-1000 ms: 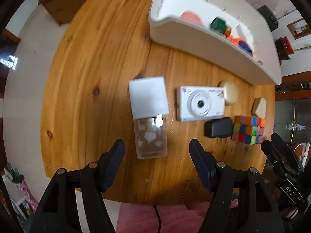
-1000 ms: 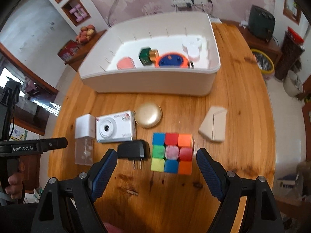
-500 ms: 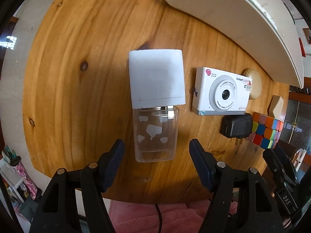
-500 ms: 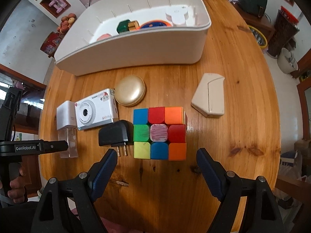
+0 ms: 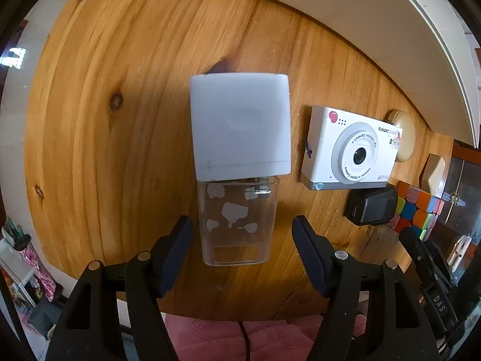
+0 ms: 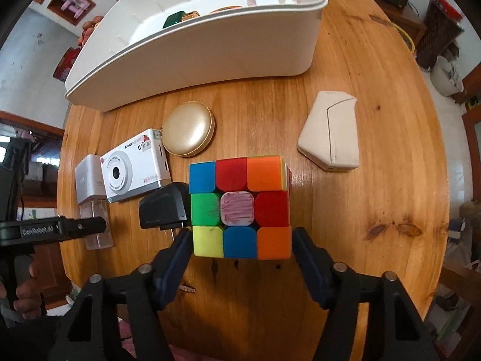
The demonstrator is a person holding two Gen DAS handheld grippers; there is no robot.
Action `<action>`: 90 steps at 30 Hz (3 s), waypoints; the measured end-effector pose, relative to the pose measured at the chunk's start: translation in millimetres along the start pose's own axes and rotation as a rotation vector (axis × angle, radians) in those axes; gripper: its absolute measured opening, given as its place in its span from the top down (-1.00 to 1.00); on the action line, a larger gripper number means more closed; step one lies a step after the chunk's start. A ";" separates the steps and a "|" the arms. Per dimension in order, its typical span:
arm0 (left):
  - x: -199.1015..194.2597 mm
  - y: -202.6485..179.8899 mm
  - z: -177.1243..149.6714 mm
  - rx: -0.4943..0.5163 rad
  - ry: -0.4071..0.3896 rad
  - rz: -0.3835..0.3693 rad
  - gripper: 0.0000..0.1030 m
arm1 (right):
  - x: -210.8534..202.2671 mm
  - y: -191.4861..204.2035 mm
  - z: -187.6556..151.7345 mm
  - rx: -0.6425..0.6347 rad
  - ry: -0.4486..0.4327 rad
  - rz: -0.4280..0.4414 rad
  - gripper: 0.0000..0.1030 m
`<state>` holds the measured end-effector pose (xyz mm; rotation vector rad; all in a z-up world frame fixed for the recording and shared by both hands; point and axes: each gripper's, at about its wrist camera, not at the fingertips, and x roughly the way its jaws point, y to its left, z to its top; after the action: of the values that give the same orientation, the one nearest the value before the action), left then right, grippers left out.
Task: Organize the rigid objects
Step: 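Grasp the clear cup with the left tool while the right tool grasps the Rubik's cube, then lift the clear cup from under the white cube while the right tool lifts the Rubik's cube, then carry the clear cup and Rubik's cube over the white bin with both tools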
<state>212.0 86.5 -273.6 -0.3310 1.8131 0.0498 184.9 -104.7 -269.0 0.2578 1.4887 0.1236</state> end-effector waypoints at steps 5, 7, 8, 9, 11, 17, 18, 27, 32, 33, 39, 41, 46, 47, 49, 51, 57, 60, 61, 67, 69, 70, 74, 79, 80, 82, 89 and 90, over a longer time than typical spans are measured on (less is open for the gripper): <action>7.9 13.7 3.4 -0.014 0.005 -0.007 -0.16 | 1.6 -4.1 1.5 0.033 0.001 0.017 -0.19; 8.8 18.1 4.9 -0.020 0.005 -0.001 -0.06 | 1.3 -3.7 1.3 0.032 -0.002 0.017 -0.19; 9.6 20.0 5.1 -0.022 0.006 -0.001 -0.06 | 0.9 -3.8 1.0 0.032 -0.005 0.017 -0.18; 9.6 21.7 6.2 -0.022 0.006 -0.004 -0.06 | 0.7 -3.6 0.6 0.033 -0.007 0.018 -0.18; 10.1 24.5 6.1 -0.020 0.005 -0.002 -0.06 | 0.7 -4.4 -0.9 0.037 -0.012 0.025 -0.17; 11.8 21.7 3.9 0.000 0.012 -0.003 -0.05 | -10.0 -8.0 -8.4 0.032 -0.033 0.035 -0.16; 10.7 20.3 5.1 0.006 0.012 -0.001 -0.05 | -11.1 -6.4 -9.1 0.025 -0.037 0.032 -0.16; 9.3 20.5 -5.1 0.068 0.019 0.027 -0.05 | -21.4 8.1 -21.0 -0.004 -0.092 0.017 -0.12; -1.3 25.0 -7.7 0.102 -0.002 0.044 -0.05 | -24.6 15.6 -27.1 0.008 -0.121 0.014 -0.12; -3.8 25.4 -8.2 0.110 -0.008 0.049 -0.05 | -25.3 19.1 -28.3 0.007 -0.134 0.013 -0.12; -25.0 30.8 -9.3 0.147 -0.056 0.063 -0.05 | -33.3 35.1 -33.6 -0.007 -0.196 0.034 -0.11; -34.0 32.0 -8.4 0.157 -0.075 0.079 -0.05 | -34.9 41.5 -34.6 -0.017 -0.208 0.044 -0.11; -58.6 32.9 -10.9 0.181 -0.136 0.109 -0.05 | -42.1 61.1 -33.9 -0.055 -0.255 0.063 -0.11; -63.8 33.3 -8.4 0.185 -0.146 0.115 -0.05 | -44.2 65.7 -33.2 -0.065 -0.267 0.067 -0.11; -74.7 35.4 -7.5 0.197 -0.174 0.125 -0.05 | -48.2 71.7 -32.4 -0.080 -0.286 0.075 -0.11; -86.4 36.0 -7.3 0.213 -0.206 0.139 -0.05 | -52.9 81.6 -29.9 -0.103 -0.313 0.088 -0.11; -127.7 47.9 2.5 0.254 -0.333 0.174 -0.05 | -67.6 107.0 -18.3 -0.169 -0.398 0.115 -0.11; -149.1 54.3 13.9 0.265 -0.400 0.176 -0.05 | -75.8 118.1 -11.7 -0.198 -0.441 0.124 -0.11; -155.5 53.6 17.7 0.264 -0.430 0.176 -0.05 | -78.2 120.9 -10.2 -0.203 -0.456 0.126 -0.11; -170.1 40.8 33.7 0.309 -0.577 0.160 -0.05 | -96.3 136.2 5.8 -0.232 -0.536 0.137 -0.10; -173.6 37.0 39.5 0.324 -0.613 0.143 -0.05 | -101.5 141.0 10.3 -0.243 -0.559 0.133 -0.10; -177.7 36.6 40.5 0.330 -0.631 0.134 -0.05 | -103.5 143.2 12.7 -0.249 -0.571 0.133 -0.10; -188.1 34.1 43.5 0.349 -0.727 0.087 -0.05 | -110.8 152.4 17.9 -0.287 -0.647 0.108 -0.10; -200.0 28.4 45.4 0.374 -0.877 -0.007 -0.05 | -109.6 159.1 25.5 -0.321 -0.740 0.063 -0.10; -201.3 27.2 45.5 0.377 -0.906 -0.027 -0.05 | -108.4 159.0 27.1 -0.322 -0.754 0.058 -0.10; -203.2 25.0 48.1 0.380 -0.964 -0.079 -0.05 | -105.3 158.4 31.8 -0.322 -0.791 0.046 -0.10; -193.8 9.2 69.7 0.400 -1.011 -0.179 -0.05 | -87.7 148.5 51.4 -0.283 -0.851 -0.004 -0.09; -192.5 5.7 71.4 0.403 -1.010 -0.182 -0.05 | -84.0 147.4 55.5 -0.279 -0.845 -0.009 -0.09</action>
<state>321.8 144.8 -110.0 -0.1306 0.7591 -0.2373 244.4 12.5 -148.2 0.0554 0.6224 0.1848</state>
